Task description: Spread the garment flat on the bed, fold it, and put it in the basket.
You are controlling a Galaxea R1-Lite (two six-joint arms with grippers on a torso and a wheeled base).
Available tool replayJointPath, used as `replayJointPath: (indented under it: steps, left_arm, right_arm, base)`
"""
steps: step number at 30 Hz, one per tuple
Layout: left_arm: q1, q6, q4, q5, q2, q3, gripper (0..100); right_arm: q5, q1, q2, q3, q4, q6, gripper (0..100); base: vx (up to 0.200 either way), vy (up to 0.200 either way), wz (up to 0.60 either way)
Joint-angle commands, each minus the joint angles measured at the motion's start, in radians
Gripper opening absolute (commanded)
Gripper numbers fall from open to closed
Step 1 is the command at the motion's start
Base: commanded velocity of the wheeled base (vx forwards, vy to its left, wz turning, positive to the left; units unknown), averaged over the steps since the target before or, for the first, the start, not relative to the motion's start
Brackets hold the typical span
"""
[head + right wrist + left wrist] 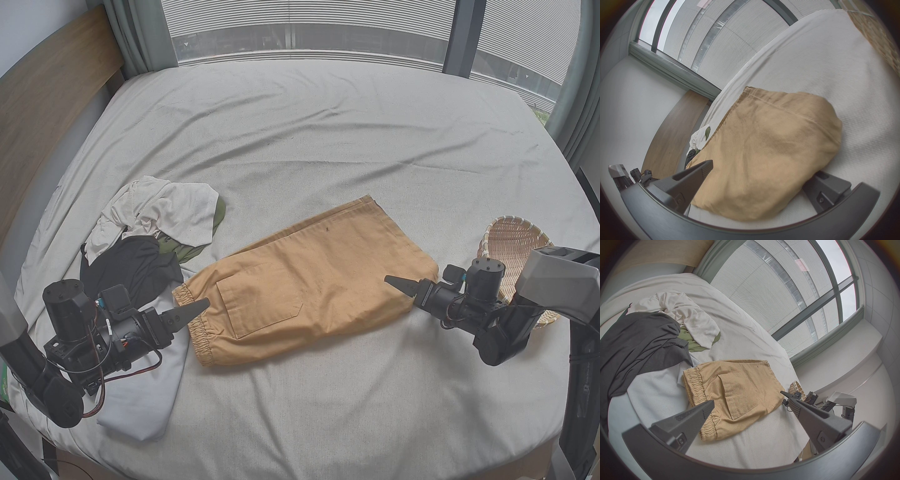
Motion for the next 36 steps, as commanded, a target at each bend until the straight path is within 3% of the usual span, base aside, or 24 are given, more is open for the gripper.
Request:
replayJointPath:
  steps: [1,16,17,36]
  left_arm:
    - [0.001,0.000,0.000,0.000,0.003,0.001,100]
    - [-0.001,0.001,0.000,0.000,0.003,0.003,100]
    - [-0.001,0.001,0.000,0.000,0.003,0.003,100]
    - [-0.007,0.001,0.000,0.000,-0.005,0.014,100]
  right_arm:
    - [-0.002,0.019,0.039,-0.059,0.028,0.003,100]
    - [-0.003,0.044,0.050,-0.092,0.022,0.003,100]
    - [-0.029,0.044,0.053,-0.097,0.022,0.003,0]
    - [-0.051,0.053,0.032,-0.031,0.014,-0.011,0]
  base:
    - [0.000,0.000,0.00]
    - [0.000,0.000,0.00]
    - [0.000,0.000,0.00]
    - [0.000,0.000,0.00]
